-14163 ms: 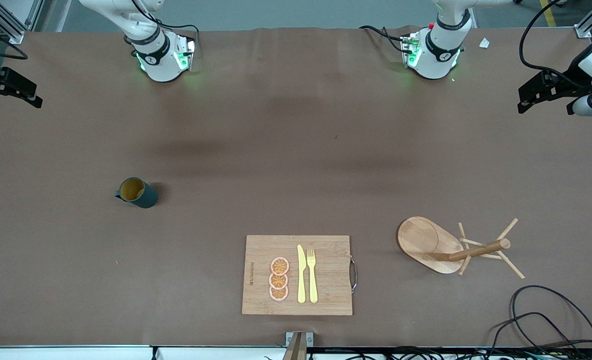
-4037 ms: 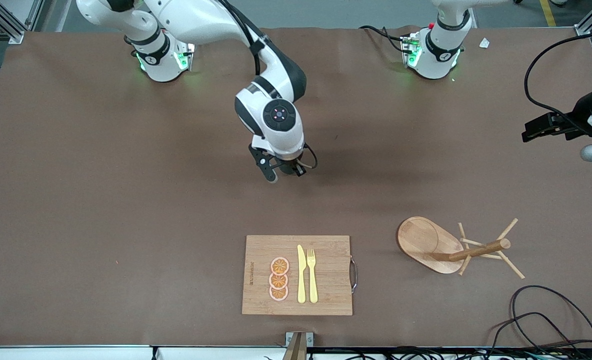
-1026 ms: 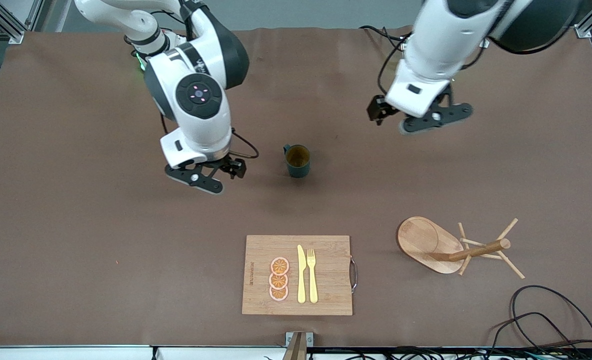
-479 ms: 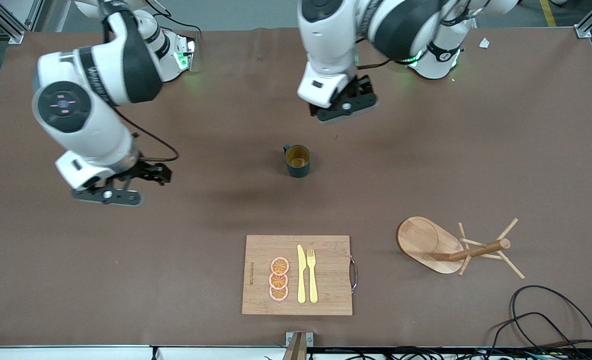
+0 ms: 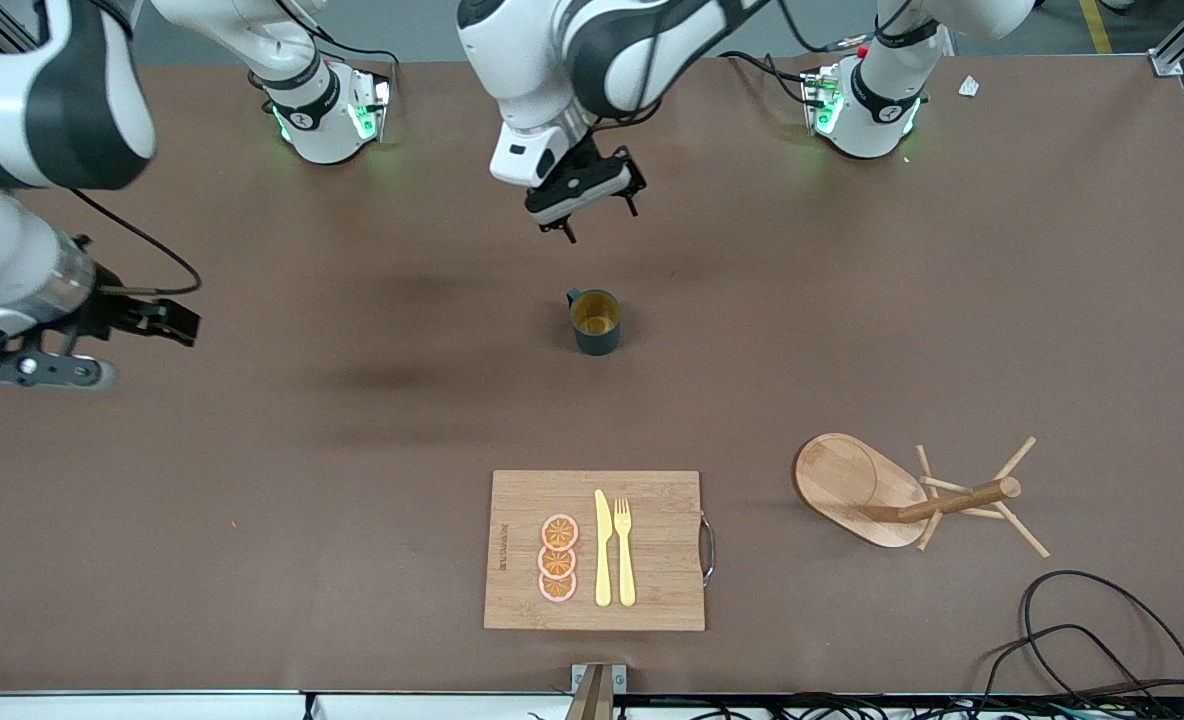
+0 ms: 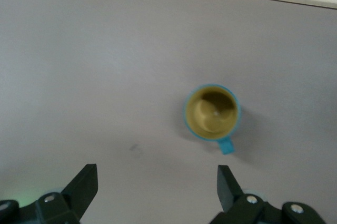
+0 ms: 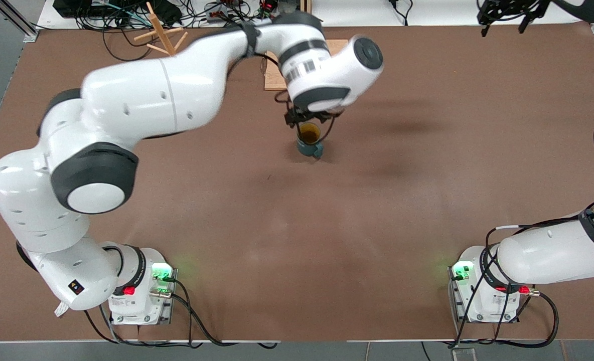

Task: Pass cup and hang on rack
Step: 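Lower the left gripper onto the teal mug handle and close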

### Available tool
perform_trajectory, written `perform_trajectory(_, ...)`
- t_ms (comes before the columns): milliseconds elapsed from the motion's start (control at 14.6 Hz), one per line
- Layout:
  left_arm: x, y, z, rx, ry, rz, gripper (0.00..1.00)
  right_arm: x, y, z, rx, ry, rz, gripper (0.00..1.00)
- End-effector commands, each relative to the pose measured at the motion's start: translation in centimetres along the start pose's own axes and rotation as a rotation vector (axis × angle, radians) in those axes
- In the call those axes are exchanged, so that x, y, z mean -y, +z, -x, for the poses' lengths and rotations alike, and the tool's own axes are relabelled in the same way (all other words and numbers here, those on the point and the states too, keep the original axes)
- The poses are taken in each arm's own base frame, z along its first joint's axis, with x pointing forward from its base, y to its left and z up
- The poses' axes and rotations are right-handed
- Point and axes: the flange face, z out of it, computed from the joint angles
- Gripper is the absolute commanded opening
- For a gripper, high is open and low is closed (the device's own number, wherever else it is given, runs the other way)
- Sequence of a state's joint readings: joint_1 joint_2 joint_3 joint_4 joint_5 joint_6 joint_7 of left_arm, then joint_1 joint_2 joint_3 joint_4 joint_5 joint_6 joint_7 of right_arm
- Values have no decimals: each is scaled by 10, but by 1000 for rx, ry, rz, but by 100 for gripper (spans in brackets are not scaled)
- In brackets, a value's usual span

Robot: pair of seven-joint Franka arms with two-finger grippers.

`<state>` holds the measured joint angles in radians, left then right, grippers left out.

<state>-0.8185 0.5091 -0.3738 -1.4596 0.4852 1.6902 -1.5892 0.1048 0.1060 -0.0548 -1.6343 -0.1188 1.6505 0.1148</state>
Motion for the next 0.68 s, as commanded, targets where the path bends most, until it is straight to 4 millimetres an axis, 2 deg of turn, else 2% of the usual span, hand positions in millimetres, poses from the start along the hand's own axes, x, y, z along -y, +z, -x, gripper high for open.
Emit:
perform_trajectory(0, -38, 33, 38, -76, -71, 8, 100, -13, -12, 31, -9, -12, -24, 100)
perform_trajectory(68, -52, 47, 52, -112, -84, 10, 100, -22, -16, 39, -15, 2, -26, 100)
perform_trajectory(205, -74, 63, 70, -140, -101, 21, 100, -35, -29, 49, -38, 21, -31, 100)
perform_trajectory(274, -80, 78, 72, -162, -138, 18, 100, -38, -36, 53, -55, 3, -32, 100)
perform_trajectory(479, -94, 109, 98, -225, -191, 42, 100, -45, -49, 67, -93, -5, -81, 100)
perform_trajectory(616, -99, 133, 107, -251, -243, 41, 99, -48, -56, 71, -119, -78, -83, 100)
